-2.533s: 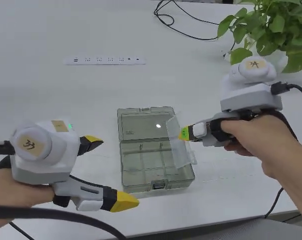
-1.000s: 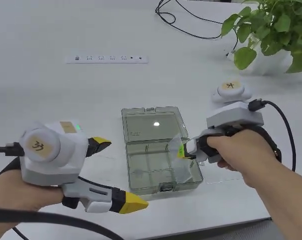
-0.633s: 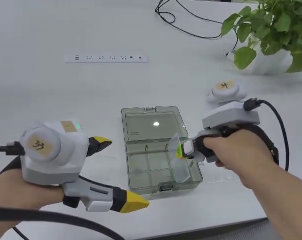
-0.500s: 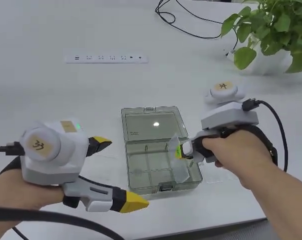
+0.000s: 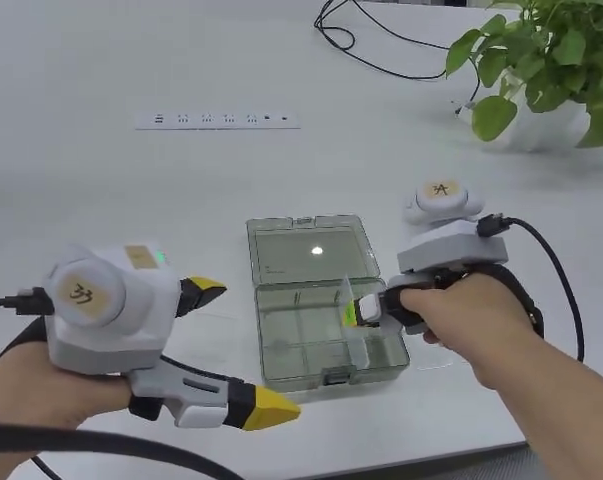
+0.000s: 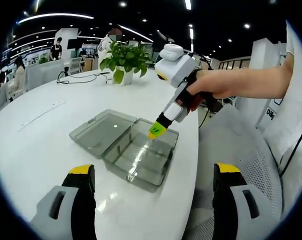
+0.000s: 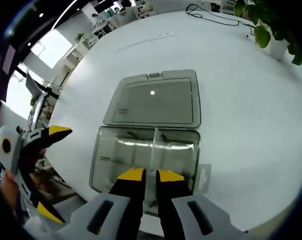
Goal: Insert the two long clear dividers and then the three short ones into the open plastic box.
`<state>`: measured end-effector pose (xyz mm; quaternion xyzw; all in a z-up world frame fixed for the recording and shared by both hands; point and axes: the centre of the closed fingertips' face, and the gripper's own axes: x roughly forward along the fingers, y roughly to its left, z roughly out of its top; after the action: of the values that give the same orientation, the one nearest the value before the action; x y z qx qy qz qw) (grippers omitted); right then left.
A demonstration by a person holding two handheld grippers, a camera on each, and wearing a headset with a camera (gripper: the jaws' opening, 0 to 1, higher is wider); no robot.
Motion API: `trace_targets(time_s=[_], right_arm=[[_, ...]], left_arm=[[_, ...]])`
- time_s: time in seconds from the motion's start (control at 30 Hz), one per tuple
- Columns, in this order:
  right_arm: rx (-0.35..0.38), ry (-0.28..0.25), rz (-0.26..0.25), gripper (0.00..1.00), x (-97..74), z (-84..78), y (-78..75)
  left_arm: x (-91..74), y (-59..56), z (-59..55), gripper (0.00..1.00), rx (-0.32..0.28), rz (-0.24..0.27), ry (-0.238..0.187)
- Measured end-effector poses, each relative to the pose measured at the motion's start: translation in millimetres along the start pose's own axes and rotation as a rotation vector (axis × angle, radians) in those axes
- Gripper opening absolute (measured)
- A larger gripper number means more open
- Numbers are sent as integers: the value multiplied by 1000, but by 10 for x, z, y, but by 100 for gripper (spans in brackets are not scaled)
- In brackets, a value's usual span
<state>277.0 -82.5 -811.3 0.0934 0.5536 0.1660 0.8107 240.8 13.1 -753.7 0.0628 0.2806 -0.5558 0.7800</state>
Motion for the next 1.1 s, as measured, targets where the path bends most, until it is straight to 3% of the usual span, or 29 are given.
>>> trace_targets(time_s=[0.57, 0.73, 1.1], right_arm=[[-32, -14, 47, 11, 80, 4, -51], [-11, -40, 98, 16, 38, 21, -24], [-48, -121, 187, 24, -194, 138, 67]], left_arm=[[-34, 21, 12, 100, -8, 16, -1], [-57, 23, 20, 100, -10, 25, -3], [-133, 0, 42, 100, -29, 61, -9]])
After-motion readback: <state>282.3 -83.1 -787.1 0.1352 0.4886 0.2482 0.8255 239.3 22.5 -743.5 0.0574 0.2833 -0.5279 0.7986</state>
